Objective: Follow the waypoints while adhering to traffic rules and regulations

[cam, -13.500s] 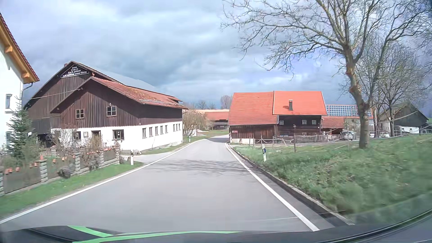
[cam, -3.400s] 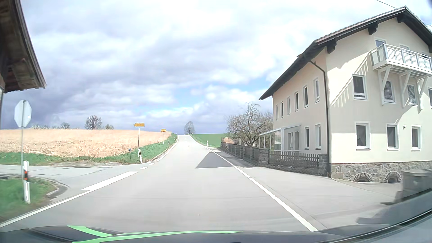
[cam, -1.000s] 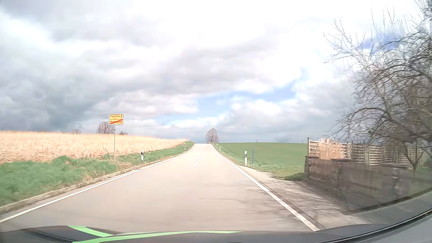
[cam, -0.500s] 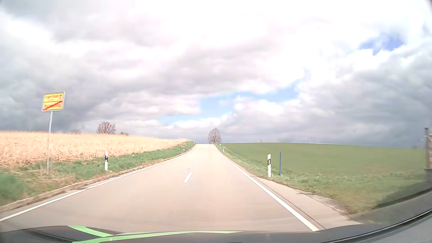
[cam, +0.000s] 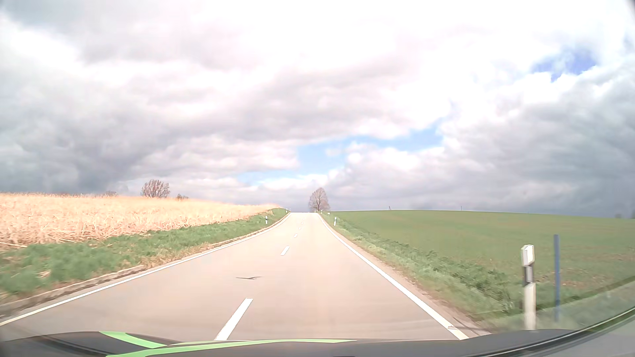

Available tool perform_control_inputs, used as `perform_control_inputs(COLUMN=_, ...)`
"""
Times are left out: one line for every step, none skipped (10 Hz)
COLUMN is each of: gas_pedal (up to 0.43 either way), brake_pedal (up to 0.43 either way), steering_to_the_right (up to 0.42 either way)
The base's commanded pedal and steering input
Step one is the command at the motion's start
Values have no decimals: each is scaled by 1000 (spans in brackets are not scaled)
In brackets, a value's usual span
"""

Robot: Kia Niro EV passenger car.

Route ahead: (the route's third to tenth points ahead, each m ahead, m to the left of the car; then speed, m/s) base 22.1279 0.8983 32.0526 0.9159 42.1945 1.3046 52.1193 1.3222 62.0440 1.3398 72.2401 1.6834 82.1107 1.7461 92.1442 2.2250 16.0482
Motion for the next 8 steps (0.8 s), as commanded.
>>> perform_control_inputs(gas_pedal=398, brake_pedal=0, steering_to_the_right=-6)
perform_control_inputs(gas_pedal=409, brake_pedal=0, steering_to_the_right=-6)
perform_control_inputs(gas_pedal=409, brake_pedal=0, steering_to_the_right=-5)
perform_control_inputs(gas_pedal=409, brake_pedal=0, steering_to_the_right=-5)
perform_control_inputs(gas_pedal=409, brake_pedal=0, steering_to_the_right=-5)
perform_control_inputs(gas_pedal=409, brake_pedal=0, steering_to_the_right=-4)
perform_control_inputs(gas_pedal=409, brake_pedal=0, steering_to_the_right=-3)
perform_control_inputs(gas_pedal=409, brake_pedal=0, steering_to_the_right=-2)
